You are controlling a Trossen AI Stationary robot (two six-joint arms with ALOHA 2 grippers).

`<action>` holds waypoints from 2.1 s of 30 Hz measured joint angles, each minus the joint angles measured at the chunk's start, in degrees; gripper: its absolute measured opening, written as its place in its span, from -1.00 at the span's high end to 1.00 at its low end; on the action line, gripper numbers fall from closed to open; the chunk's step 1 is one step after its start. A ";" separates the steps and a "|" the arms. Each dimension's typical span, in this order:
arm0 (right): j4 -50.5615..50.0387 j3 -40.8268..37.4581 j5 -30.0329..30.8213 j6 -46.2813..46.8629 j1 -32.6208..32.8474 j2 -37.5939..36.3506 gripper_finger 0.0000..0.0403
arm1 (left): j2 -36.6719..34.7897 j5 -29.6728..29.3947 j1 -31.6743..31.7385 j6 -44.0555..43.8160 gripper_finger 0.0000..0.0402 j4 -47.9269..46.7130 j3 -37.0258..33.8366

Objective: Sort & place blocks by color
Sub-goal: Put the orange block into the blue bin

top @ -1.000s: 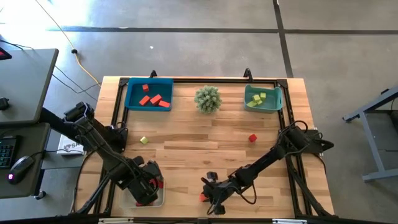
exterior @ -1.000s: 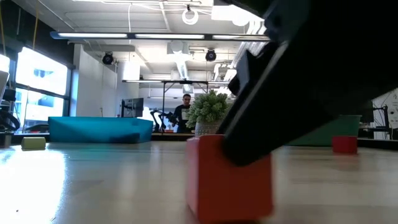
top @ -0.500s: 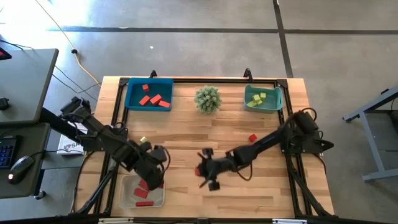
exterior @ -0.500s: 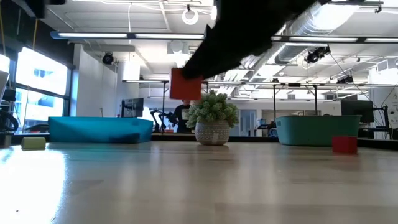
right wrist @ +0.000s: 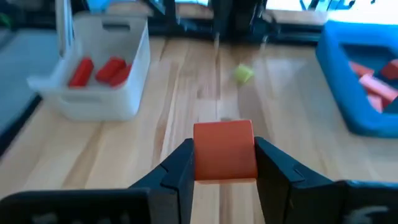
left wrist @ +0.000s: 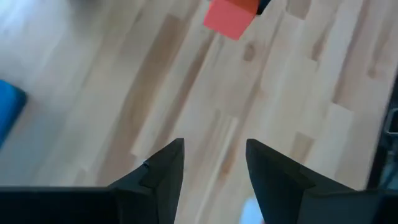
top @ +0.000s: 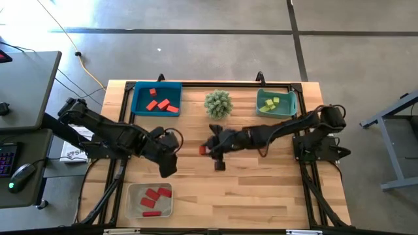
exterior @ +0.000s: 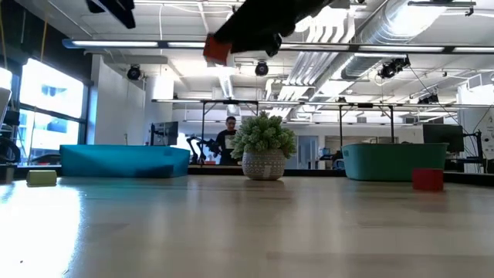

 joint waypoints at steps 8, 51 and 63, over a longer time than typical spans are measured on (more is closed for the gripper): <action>0.98 0.00 -5.86 -0.04 -7.10 -5.21 0.47 | -0.03 1.67 6.68 10.89 0.20 3.90 0.00; 10.66 0.00 -28.28 -4.55 -18.92 -7.01 0.47 | 0.10 7.45 22.89 33.66 -0.10 21.50 0.00; 10.32 0.00 -28.56 -6.55 -18.92 -7.01 0.47 | 0.25 11.37 25.40 35.63 -0.17 26.34 0.02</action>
